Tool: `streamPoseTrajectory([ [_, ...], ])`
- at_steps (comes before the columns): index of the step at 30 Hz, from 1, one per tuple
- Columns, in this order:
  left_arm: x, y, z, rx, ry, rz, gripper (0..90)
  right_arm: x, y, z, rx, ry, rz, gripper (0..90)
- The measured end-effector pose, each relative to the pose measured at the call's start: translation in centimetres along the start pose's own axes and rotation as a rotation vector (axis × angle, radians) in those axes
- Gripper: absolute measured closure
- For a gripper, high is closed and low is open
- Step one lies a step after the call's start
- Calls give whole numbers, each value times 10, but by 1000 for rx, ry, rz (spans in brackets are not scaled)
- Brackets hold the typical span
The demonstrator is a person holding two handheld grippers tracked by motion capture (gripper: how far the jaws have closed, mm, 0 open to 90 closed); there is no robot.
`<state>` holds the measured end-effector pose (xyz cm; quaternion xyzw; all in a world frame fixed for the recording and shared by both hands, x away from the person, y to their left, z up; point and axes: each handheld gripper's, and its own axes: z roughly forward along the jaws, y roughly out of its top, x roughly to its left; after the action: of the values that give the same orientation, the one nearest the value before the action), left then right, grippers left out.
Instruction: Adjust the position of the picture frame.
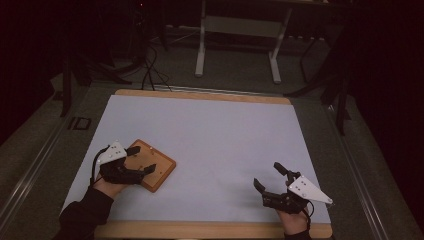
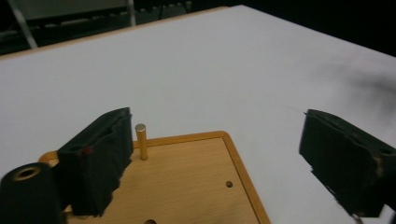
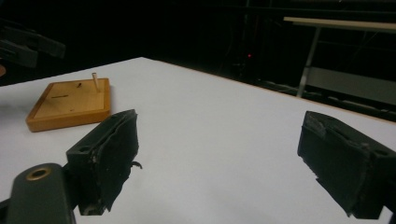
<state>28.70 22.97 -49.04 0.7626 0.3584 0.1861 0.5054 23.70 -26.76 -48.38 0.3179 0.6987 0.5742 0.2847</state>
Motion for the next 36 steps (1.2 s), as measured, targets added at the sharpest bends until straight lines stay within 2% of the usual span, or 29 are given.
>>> streamPoseTrajectory([
  [2, 0, 0, 0, 0, 0, 0, 137, 0, 0, 0, -6, 19, -1, 120],
  [3, 6, -2, 8, 40, 34, 3, 152, 3, 0, 0, -5, 19, -11, 121],
  [4, 6, -2, 8, 40, 34, 3, 158, 3, 1, 0, -7, 30, -15, 123],
  [5, 8, -3, 10, 49, 42, 0, 165, 4, 1, 0, -6, 19, -22, 124],
  [6, 13, -6, 13, 61, 66, -15, 201, 4, 1, 0, -3, 16, -24, 124],
  [10, 22, -9, 20, 79, 84, -30, 297, 3, 0, 0, -10, 27, -11, 124],
  [14, 28, -10, 29, 118, 88, -47, 376, 3, 0, -1, -10, 19, -11, 125],
  [18, 31, -10, 38, 147, 97, -40, 442, 2, -1, 1, -1, 25, -1, 128],
  [25, 32, -11, 46, 157, 103, -15, 607, 0, -2, 1, 4, 32, 12, 131],
  [29, 31, -12, 50, 158, 96, -11, 662, 0, -2, 1, 7, 32, 11, 131],
  [31, 32, -12, 53, 168, 103, -21, 690, 0, -2, 1, 10, 34, 8, 132],
  [32, 33, -12, 54, 162, 89, -33, 721, 0, -2, 2, 10, 37, 10, 132],
  [36, 33, -12, 57, 163, 90, -31, 767, 0, -2, 2, 11, 41, 14, 133],
])
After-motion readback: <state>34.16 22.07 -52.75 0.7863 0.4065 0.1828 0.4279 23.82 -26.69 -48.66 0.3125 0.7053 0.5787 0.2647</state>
